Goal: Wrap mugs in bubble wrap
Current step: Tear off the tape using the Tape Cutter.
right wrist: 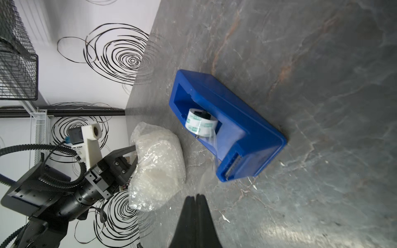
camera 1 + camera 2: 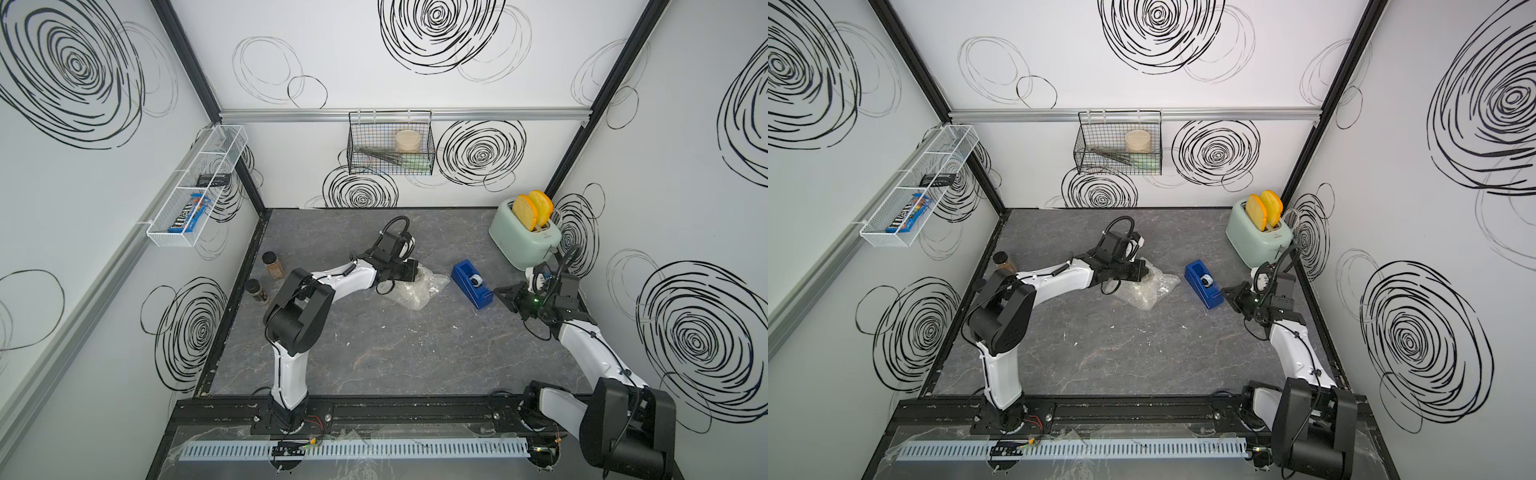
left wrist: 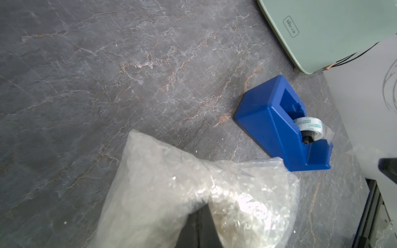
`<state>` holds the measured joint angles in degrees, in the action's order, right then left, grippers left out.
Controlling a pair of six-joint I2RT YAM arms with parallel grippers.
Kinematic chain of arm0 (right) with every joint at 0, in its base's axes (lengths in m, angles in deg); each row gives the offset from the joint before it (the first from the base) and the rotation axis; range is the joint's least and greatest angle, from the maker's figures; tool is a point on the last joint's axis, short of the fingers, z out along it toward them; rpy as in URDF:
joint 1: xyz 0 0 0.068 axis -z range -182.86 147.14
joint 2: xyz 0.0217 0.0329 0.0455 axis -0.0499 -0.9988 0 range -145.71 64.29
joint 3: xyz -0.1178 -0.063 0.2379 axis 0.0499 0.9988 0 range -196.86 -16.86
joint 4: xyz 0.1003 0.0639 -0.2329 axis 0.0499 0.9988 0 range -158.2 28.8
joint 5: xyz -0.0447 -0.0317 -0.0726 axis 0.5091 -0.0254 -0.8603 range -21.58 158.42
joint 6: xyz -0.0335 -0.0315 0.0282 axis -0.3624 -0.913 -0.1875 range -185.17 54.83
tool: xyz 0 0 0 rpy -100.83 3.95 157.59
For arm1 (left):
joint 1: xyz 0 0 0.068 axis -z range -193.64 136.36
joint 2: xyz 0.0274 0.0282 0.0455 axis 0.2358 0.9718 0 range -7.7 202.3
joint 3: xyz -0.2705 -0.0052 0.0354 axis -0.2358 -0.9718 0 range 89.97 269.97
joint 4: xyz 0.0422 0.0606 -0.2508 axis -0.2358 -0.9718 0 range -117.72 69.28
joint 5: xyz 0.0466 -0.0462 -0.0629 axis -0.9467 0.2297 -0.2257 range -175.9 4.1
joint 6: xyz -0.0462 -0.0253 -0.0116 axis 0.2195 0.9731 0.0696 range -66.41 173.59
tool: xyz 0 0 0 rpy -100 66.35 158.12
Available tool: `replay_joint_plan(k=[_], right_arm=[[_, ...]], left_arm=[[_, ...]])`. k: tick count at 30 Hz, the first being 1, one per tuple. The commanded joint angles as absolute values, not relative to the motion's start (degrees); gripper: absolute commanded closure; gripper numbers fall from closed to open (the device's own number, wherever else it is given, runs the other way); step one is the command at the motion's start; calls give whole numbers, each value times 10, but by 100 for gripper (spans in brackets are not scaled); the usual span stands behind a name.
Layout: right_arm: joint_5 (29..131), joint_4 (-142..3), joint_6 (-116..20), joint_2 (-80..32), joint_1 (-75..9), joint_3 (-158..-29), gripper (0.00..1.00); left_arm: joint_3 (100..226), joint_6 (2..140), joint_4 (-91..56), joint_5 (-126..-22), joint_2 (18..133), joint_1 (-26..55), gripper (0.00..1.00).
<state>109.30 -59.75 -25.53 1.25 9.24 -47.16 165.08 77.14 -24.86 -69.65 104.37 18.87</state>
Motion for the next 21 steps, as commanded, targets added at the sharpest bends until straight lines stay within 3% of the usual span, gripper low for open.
replay_joint_plan(k=[1, 9, 21], right_arm=[[1091, -559, -276, 25, 96, -469, 100], [1108, -618, -232, 19, 81, -492, 100], [1048, -700, -140, -114, -27, -606, 100]], left_arm=[[1633, 765, -270, -718, 1054, 178, 100], [1636, 765, -272, -718, 1054, 179, 100], [1634, 764, -271, -718, 1051, 177, 100]])
